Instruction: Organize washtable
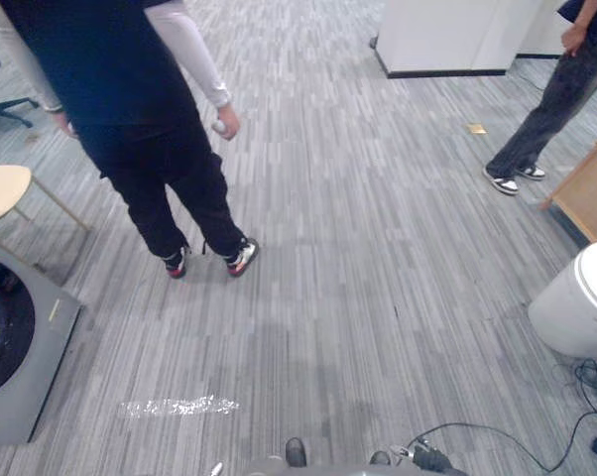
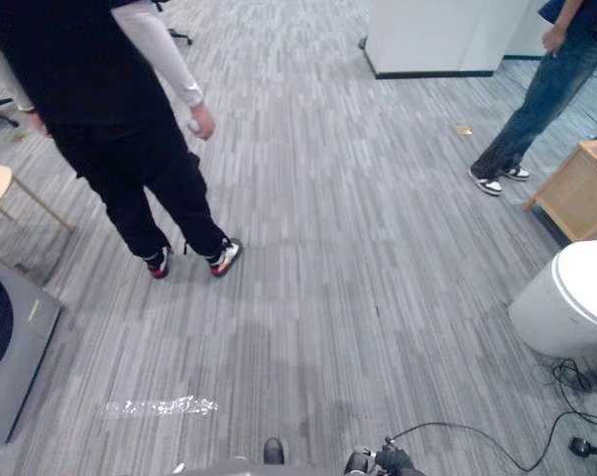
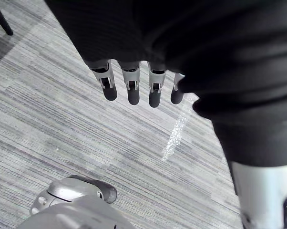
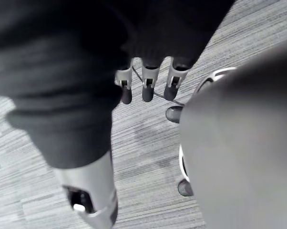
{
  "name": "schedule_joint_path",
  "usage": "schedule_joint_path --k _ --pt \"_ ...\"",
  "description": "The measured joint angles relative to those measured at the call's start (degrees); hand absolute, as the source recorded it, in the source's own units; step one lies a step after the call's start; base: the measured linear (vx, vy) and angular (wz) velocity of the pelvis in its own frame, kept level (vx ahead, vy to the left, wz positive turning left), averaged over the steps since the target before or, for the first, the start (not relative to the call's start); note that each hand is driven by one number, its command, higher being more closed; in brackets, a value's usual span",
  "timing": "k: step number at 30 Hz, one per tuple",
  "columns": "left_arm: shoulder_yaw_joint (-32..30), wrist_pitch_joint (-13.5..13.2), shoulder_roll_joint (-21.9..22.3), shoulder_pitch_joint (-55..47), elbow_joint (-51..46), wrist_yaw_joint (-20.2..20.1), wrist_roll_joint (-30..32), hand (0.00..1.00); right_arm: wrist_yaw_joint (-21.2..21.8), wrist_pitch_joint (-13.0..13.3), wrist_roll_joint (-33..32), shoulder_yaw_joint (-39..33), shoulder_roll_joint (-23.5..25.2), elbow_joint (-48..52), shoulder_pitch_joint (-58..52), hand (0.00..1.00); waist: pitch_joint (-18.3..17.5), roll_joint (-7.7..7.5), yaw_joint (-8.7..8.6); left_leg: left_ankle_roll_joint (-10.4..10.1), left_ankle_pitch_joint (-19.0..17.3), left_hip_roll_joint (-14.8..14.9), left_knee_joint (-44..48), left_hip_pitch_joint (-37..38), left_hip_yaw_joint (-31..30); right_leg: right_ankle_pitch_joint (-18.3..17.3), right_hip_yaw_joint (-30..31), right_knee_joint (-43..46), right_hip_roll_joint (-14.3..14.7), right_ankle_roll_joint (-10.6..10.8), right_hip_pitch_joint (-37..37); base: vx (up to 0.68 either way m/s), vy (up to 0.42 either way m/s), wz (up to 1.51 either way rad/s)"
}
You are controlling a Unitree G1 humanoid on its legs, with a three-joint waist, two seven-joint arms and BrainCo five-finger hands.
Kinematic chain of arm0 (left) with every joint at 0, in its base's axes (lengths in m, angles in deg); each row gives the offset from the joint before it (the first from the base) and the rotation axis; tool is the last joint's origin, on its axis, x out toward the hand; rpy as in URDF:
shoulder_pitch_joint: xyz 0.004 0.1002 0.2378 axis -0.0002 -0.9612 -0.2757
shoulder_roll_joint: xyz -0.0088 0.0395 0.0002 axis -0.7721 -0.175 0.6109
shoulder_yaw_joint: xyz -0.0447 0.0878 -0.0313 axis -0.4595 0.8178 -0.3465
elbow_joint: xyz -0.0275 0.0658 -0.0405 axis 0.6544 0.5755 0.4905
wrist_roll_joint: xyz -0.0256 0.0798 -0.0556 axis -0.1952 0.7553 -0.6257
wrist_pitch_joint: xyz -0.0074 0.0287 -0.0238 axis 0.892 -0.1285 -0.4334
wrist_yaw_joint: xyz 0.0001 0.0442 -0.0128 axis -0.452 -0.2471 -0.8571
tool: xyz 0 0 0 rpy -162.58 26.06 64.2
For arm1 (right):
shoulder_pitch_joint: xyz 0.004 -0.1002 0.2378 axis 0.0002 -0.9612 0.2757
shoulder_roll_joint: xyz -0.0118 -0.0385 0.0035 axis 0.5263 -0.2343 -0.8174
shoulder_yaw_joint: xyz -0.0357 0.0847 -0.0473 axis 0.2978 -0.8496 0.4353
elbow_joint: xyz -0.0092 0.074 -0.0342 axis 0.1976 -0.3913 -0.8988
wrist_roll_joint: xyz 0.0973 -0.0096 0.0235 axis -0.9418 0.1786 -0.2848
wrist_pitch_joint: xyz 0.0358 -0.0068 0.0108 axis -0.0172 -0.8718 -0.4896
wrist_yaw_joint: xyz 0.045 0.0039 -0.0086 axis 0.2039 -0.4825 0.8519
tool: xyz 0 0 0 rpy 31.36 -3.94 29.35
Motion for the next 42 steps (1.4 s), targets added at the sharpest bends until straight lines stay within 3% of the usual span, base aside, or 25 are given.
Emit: schedule_joint_path --k 7,9,10,11,13,14,15,17,18,19,20,21,23,25,27,29,30,31,32,34,36,39,40,42 --pt "-0.6 0.0 -0.3 -0.1 0.0 0.0 -0.1 0.0 -0.5 0.0 0.0 0.1 0.5 0.0 0.6 0.0 -0.6 -0.55 -0.17 0.7 1.2 -1.1 -2.7 3.6 -1.5 0.4 -1.0 -0.9 0.1 0.1 3.7 0.03 -0.017 0.08" --pt "-0.6 0.0 -0.7 -0.1 0.0 -0.1 -0.1 0.0 -0.5 0.0 -0.2 0.1 0.8 0.0 1.0 0.0 -0.2 -1.1 -0.84 1.7 -0.8 -1.1 1.4 2.2 -2.8 -0.3 -1.4 -0.5 0.0 -0.3 4.6 0.05 -0.021 0.4" --pt "-0.7 0.0 -0.9 0.0 0.0 0.0 0.0 0.0 -0.5 0.1 -0.2 0.1 1.0 0.0 1.5 0.0 0.6 -1.11 -1.7 1.5 -4.5 -0.3 9.1 -0.9 -3.8 -1.9 -1.9 0.9 0.0 -0.5 5.1 0.01 -0.032 0.46" --pt "-0.9 0.0 -0.9 0.1 -0.1 -0.1 0.0 0.0 -0.5 0.2 -0.2 0.1 0.9 0.0 2.4 0.0 2.2 -0.29 -1.54 1.1 -8.7 1.5 17.8 -3.6 -4.3 -3.1 -2.3 1.8 0.9 -0.5 6.3 -0.02 -0.019 0.34" --pt "-2.1 0.4 -0.2 -0.1 0.0 -0.1 -0.1 0.0 -0.5 0.4 -0.4 0.2 1.1 0.0 2.8 0.0 4.3 0.69 -0.49 -0.5 -10.9 3.7 29.2 -7.1 -4.3 -4.2 -1.4 2.0 1.8 0.4 8.0 -0.05 0.051 -0.02" --pt "-2.6 0.5 0.1 -0.2 0.0 -0.1 -0.1 0.0 -0.5 0.4 -0.5 0.2 1.0 0.0 2.6 0.0 4.4 0.8 0.22 -0.8 -10.7 4.1 31.7 -8.2 -4.2 -4.2 -1.1 2.0 1.8 0.4 8.3 -0.01 0.098 -0.1" --pt "-2.8 0.6 0.0 -0.2 0.0 -0.1 -0.2 0.0 -0.5 0.4 -0.7 0.2 0.8 -0.1 2.5 0.0 5.1 -0.53 1.05 -2.4 -10.7 4.3 36.2 -10.5 -4.4 -4.5 -0.5 2.0 1.4 0.5 9.2 0.03 0.117 -0.12" --pt "-2.8 0.7 0.7 -0.4 0.0 -0.1 -0.1 0.0 -0.5 0.4 -0.7 0.2 0.1 -0.1 2.6 0.0 5.5 0.13 1.6 -2.0 -11.4 5.5 38.0 -13.2 -5.5 -4.9 0.7 2.2 1.1 1.0 9.1 0.03 0.177 -0.23" --pt "-2.9 0.8 1.2 -0.7 0.0 -0.1 -0.1 0.0 -0.6 0.4 -0.7 0.2 -0.3 -0.1 2.5 0.0 5.7 0.71 1.71 -2.8 -11.9 6.1 37.2 -14.1 -6.7 -5.3 1.5 2.3 1.1 1.5 8.3 0.02 0.217 -0.53" --pt "-3.3 0.8 1.6 -1.4 0.0 -0.1 -0.2 0.0 -0.6 0.4 -0.7 0.7 -1.0 0.1 2.1 0.0 5.4 1.33 1.93 -4.4 -15.2 5.9 33.5 -12.5 -7.7 -5.5 3.5 2.1 1.1 2.3 7.3 0.04 0.203 -0.61" --pt "-3.9 0.8 1.9 -2.0 0.1 -0.1 -0.2 0.0 -0.7 0.5 -0.7 1.5 -1.3 0.1 2.2 0.0 5.1 2.61 2.05 -1.7 -17.1 5.4 30.3 -11.3 -7.3 -5.6 4.1 2.7 1.6 3.3 7.1 0.17 0.273 -0.67" --pt "-5.1 0.6 1.6 -0.7 0.4 0.0 -0.2 0.0 -0.5 0.3 -0.7 1.8 -0.2 0.1 2.4 0.0 5.8 0.57 1.6 -1.1 -16.7 4.1 27.8 -11.0 -4.8 -8.4 7.0 9.4 0.0 2.7 3.5 0.2 0.188 -0.35" --pt "-5.5 0.6 0.9 -0.4 0.4 0.0 -0.2 0.0 -0.6 0.2 -0.7 1.3 0.5 -0.3 1.8 0.0 5.6 -0.7 1.72 -0.7 -17.0 2.6 27.1 -9.5 -3.0 -9.7 8.2 10.5 -0.6 2.5 4.6 0.29 0.109 -0.27" --pt "-6.8 0.6 1.0 -0.1 0.2 0.0 -0.2 0.0 -0.6 0.3 -0.7 1.1 0.5 -1.2 2.6 0.0 5.5 -0.81 1.7 1.2 -19.4 2.4 29.9 -9.5 -1.4 -9.9 8.6 8.4 -0.5 3.1 6.3 0.28 0.113 -0.47" --pt "-7.3 0.7 1.6 0.2 0.3 -0.1 -0.1 0.0 -0.5 0.5 -0.5 -0.4 0.4 -1.4 2.6 0.0 5.0 0.78 1.57 2.1 -22.1 2.5 32.2 -9.3 -0.5 -10.1 9.2 11.1 -1.3 4.0 5.7 0.23 0.244 -0.34" --pt "-7.2 0.9 2.0 0.1 0.6 0.0 0.0 0.0 -0.5 0.4 -0.1 -3.3 -0.4 -1.5 1.8 0.0 4.6 2.11 1.35 3.2 -23.9 2.1 31.2 -5.1 0.3 -10.9 9.8 25.2 -3.3 2.8 1.5 0.24 0.279 -0.17" --pt "-6.9 1.1 1.7 0.0 1.0 0.0 0.1 0.0 -0.5 0.4 -0.5 -3.8 -0.3 -1.5 1.4 0.0 4.5 1.9 1.21 3.7 -24.1 1.6 30.4 -3.8 0.4 -10.9 9.8 30.1 -4.2 2.2 -0.1 0.27 0.238 0.07" --pt "-6.7 1.3 0.7 -0.1 1.2 -0.1 0.5 0.0 -0.5 1.2 -0.7 -4.6 0.1 -1.3 1.4 0.0 4.4 1.79 0.31 4.6 -24.7 0.8 29.7 -1.7 0.0 -10.7 10.3 40.9 -5.5 0.1 -3.3 0.24 0.122 0.28" --pt "-6.6 1.5 0.0 -0.1 1.3 -0.1 1.3 0.0 -0.5 1.6 -0.6 -4.8 0.5 -1.1 1.5 0.0 4.4 1.16 -0.28 5.5 -25.2 0.6 29.0 1.1 -0.7 -11.3 10.5 50.4 -5.5 -0.9 -5.6 0.26 0.096 0.29" --pt "-6.2 1.7 -1.2 -0.2 1.1 -0.1 2.4 0.0 -0.5 1.8 -0.7 -5.0 0.7 -1.1 1.5 0.0 4.4 0.69 -0.25 5.5 -25.2 0.1 24.7 7.3 -1.8 -13.4 7.9 60.4 -4.1 -2.3 -8.0 0.32 0.073 0.24" --pt "-6.4 1.7 -1.2 -0.3 1.0 -0.1 2.8 0.0 -0.4 2.2 -1.5 -5.5 0.8 -0.9 1.5 0.0 4.4 0.83 -0.52 5.4 -25.1 0.2 21.7 10.9 -2.4 -15.4 5.8 60.7 -1.6 -3.7 -10.0 0.31 0.073 0.17" --pt "-7.6 1.7 -0.1 -0.1 0.9 -0.1 3.1 0.0 -0.4 2.4 -3.0 -8.0 1.9 1.2 1.2 0.0 4.6 1.05 -2.09 5.3 -25.1 0.4 18.0 15.2 -4.3 -17.8 3.2 53.6 3.3 -5.3 -14.1 0.32 0.045 0.38" --pt "-7.6 1.7 1.4 0.6 0.2 -0.1 3.7 0.0 -0.4 2.5 -3.9 -8.9 2.6 4.1 0.7 0.0 5.2 1.94 -2.64 4.4 -25.6 1.4 16.4 18.0 -5.1 -17.9 1.5 46.2 6.5 -6.1 -17.0 0.39 0.038 0.37" --pt "-7.6 1.6 2.7 1.5 -0.8 -0.1 4.2 0.0 -0.4 2.5 -5.0 -8.8 3.1 7.1 -0.2 0.0 5.6 2.63 -2.98 2.7 -26.5 2.9 16.2 19.7 -6.1 -16.1 0.0 36.3 8.7 -7.7 -20.0 0.47 0.033 0.6"
